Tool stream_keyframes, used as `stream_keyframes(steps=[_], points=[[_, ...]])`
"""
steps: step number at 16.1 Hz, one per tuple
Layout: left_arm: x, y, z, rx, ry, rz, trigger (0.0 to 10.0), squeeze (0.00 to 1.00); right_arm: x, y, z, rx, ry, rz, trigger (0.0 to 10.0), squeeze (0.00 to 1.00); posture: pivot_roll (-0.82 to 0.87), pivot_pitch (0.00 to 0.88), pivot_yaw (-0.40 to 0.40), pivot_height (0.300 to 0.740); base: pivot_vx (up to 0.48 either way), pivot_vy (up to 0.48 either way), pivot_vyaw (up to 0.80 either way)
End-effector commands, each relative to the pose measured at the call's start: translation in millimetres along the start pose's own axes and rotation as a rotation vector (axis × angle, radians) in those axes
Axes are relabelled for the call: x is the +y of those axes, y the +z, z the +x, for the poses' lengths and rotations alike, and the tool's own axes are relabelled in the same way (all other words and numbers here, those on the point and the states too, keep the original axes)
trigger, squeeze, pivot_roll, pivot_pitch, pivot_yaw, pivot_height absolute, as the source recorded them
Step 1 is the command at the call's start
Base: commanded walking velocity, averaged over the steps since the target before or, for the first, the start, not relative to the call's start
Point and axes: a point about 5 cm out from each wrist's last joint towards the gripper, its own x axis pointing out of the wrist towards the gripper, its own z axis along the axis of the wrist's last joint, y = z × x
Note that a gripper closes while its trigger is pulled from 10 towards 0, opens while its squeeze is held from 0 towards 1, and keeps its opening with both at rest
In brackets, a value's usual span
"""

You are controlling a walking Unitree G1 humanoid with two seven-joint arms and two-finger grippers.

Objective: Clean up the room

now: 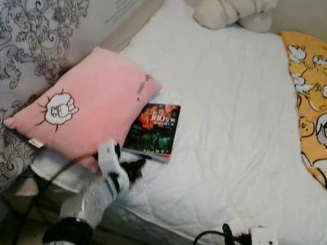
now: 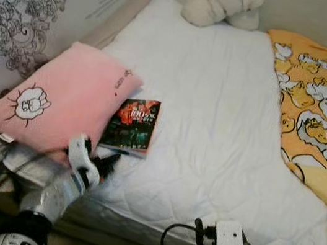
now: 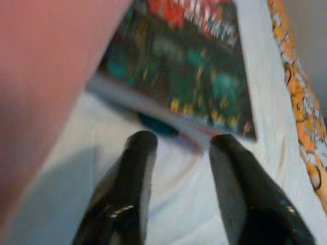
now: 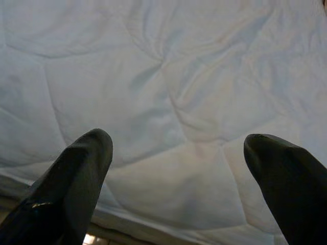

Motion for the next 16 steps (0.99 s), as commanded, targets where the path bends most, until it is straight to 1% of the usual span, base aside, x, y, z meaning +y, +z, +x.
stream_keyframes(steps=[1,2,3,4,5,7,8,9,10,13,14,15,16], points=[[-1.7,-7,2.8,0.007,0.018,-0.032,10.0,1.0,-5.9,-1,0.0,0.002,-0.012,-0.007,10.0,0.0,-0.03,0.0,-0.085,0.732,0.0,0.0,0.0],[-0.3,-5,6.9,-0.006,0.035,-0.05,10.0,1.0,-5.3,0,1.2,-0.002,-0.007,-0.008,10.0,0.0,-0.03,0.0,-0.092,0.732,0.0,0.0,0.0],[-3.6,-4,13.5,-0.01,0.059,-0.059,10.0,1.0,-4.7,1,2.0,-0.009,0.001,-0.012,10.0,0.0,-0.03,0.0,-0.102,0.732,0.0,0.0,0.0],[-3.6,-4,13.5,-0.01,0.059,-0.059,10.0,1.0,-4.7,1,2.0,-0.009,0.001,-0.012,10.0,0.0,-0.03,0.0,-0.102,0.732,0.0,0.0,0.0],[-13.3,-8,20.2,0.031,0.058,-0.023,10.0,1.0,-2.9,2,0.1,-0.014,0.014,-0.015,10.0,0.0,-0.05,0.0,-0.115,0.732,0.0,0.0,0.0],[-21.4,-14,28.4,0.079,0.092,-0.004,10.0,1.0,0.1,2,-5.6,-0.013,0.032,-0.018,10.0,0.0,-0.06,0.0,-0.121,0.732,0.0,0.0,0.0],[-21.3,-13,29.5,0.077,0.107,-0.01,10.0,1.0,0.3,2,-6.7,-0.012,0.033,-0.018,10.0,0.0,-0.06,0.0,-0.121,0.732,0.0,0.0,0.0],[-21.2,-8,32.0,0.058,0.124,-0.034,10.0,1.0,0.6,0,-13.6,-0.007,0.031,-0.017,10.0,0.0,-0.09,0.013,-0.115,0.732,0.0,0.0,0.0],[-20.0,-6,32.4,0.052,0.135,-0.045,10.0,1.0,0.4,-1,-17.1,-0.002,0.028,-0.016,10.0,0.0,-0.09,0.019,-0.115,0.732,0.0,0.0,0.0],[-12.6,-12,31.2,0.06,0.199,-0.077,10.0,1.0,-0.7,-8,-33.6,0.028,0.028,-0.021,10.0,0.0,-0.12,0.046,-0.122,0.732,0.0,0.0,0.0],[-10.7,-12,30.8,0.051,0.215,-0.095,10.0,0.63,-1.9,-9,-37.2,0.033,0.026,-0.022,10.0,0.0,-0.12,0.051,-0.125,0.732,0.0,0.0,0.0],[-8.6,-10,30.6,0.036,0.235,-0.113,10.0,0.0,-2.7,-9,-38.5,0.035,0.025,-0.023,10.0,0.0,-0.13,0.056,-0.128,0.732,0.0,0.0,0.0],[-5.8,-4,30.8,-0.003,0.275,-0.153,10.0,0.0,-4.1,-9,-43.3,0.043,0.025,-0.028,10.0,0.0,-0.13,0.069,-0.136,0.732,0.0,0.0,0.0]])
